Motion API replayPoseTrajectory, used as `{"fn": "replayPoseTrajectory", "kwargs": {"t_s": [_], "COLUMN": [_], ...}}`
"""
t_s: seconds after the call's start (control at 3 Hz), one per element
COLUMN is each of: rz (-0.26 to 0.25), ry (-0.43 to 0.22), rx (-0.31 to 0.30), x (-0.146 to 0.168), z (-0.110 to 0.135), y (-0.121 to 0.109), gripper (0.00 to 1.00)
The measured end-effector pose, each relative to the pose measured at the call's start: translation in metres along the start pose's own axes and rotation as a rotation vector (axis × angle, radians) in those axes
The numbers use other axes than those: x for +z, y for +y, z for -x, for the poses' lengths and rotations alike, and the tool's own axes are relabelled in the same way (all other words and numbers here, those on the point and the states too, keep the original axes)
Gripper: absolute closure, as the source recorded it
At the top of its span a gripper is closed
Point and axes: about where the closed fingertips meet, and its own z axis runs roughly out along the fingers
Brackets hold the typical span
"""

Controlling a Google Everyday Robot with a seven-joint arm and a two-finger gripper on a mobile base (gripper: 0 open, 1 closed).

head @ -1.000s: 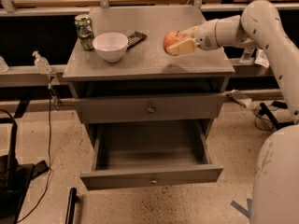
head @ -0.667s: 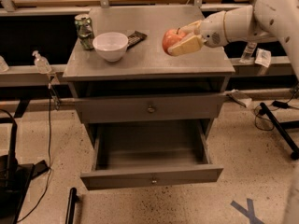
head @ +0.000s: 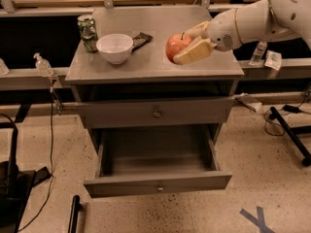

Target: Place apple into middle drawer

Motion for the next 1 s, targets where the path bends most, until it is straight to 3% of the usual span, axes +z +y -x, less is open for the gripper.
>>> {"fn": "replayPoseTrajectory", "kwargs": {"t_s": [0.33, 0.67, 1.0], "rz": [0.054, 0.095, 0.169], "ry": [-0.030, -0.055, -0.043], "rx": [-0.058, -0.152, -0.196], "x": [0.016, 0.023, 0.044], "z": [0.003, -0.005, -0.027], "y": [0.015, 0.044, 0.075], "gripper": [1.00, 1.00, 1.00]}}
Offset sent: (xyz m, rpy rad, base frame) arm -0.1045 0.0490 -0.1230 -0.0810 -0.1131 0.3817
